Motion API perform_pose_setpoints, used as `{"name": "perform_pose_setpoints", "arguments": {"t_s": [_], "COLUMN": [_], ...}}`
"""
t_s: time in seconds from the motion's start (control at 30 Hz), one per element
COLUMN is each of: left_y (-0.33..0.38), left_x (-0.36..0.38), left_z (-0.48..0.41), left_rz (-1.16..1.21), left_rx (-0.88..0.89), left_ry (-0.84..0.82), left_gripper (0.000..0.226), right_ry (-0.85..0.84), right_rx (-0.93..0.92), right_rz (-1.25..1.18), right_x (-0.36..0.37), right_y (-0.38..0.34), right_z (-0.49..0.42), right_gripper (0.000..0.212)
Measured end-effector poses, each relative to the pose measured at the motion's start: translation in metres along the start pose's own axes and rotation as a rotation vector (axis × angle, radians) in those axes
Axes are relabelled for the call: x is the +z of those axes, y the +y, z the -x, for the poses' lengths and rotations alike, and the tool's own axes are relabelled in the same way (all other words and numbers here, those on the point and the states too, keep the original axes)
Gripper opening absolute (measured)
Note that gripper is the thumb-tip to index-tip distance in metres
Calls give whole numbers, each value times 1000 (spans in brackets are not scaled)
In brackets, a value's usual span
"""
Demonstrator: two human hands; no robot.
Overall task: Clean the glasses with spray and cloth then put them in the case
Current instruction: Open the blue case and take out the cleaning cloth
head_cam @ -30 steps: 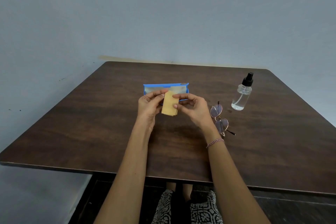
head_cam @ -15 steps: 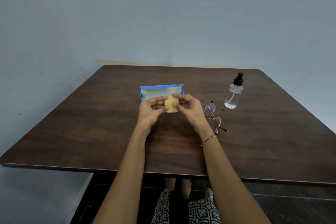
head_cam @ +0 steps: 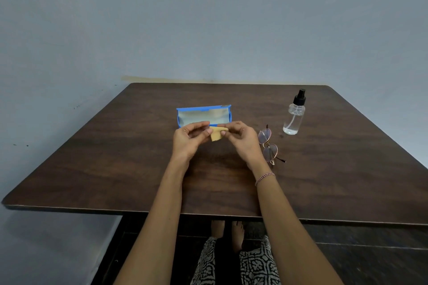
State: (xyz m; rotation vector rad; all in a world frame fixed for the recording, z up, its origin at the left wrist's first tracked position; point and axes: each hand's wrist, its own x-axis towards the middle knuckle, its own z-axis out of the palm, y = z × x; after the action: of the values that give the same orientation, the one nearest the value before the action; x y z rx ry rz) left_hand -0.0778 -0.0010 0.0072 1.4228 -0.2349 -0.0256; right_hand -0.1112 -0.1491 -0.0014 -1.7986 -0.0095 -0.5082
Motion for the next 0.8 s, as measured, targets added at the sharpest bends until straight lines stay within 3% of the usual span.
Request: {"name": "perform_pose_setpoints", "arguments": {"t_s": [0.17, 0.37, 0.47, 0.67, 0.8], "left_y": [3, 2, -2, -9, -7], "left_x": [3, 0, 0, -3, -3], "left_z": [3, 1, 0, -3, -1], "left_rz": [-11, -44, -109, -457, -596], "left_rx": [-94, -120, -97, -62, -34], "left_ry": [-67, -27, -7, 41, -11], "left_gripper": [30, 23, 22, 24, 38], "right_ry": [-2, -9, -15, -26, -9], "right_rx": [122, 191, 180, 203, 193], "right_rz": [-186, -254, -184, 37, 205], "right_x": [-1, -1, -2, -3, -2], "right_y": [1, 3, 4, 5, 11], "right_z": [-2, -1, -1, -2, -3], "right_gripper": [24, 24, 26, 33, 35]}}
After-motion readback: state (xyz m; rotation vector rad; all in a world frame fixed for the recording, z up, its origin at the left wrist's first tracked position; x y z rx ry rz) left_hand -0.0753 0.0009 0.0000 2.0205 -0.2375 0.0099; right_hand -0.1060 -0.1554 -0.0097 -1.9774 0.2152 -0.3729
